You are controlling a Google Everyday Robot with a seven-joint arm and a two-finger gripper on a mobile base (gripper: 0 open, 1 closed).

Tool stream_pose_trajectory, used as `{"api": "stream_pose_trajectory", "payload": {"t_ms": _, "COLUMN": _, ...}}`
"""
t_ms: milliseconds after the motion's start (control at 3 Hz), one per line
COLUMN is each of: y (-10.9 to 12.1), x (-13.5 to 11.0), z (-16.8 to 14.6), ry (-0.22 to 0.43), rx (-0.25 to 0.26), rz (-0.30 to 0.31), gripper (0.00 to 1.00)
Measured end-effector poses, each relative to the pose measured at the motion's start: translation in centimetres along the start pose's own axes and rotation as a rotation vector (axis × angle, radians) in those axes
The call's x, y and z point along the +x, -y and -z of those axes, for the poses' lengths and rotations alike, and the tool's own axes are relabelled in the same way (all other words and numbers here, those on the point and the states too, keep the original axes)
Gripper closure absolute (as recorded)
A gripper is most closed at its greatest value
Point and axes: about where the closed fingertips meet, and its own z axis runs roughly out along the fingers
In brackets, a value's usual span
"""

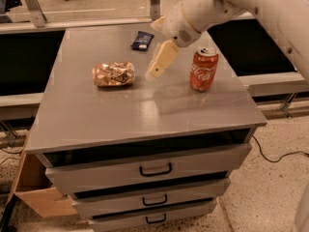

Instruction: Knock orange can over

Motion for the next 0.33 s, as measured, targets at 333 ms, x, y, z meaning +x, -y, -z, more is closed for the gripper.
{"api": "stream_pose_trajectory", "payload": {"t_ms": 333, "y": 1.57, "x": 1.42, "z": 5.1, "ry": 0.09, "rx": 0.06, "rz": -0.006, "gripper": 0.0}}
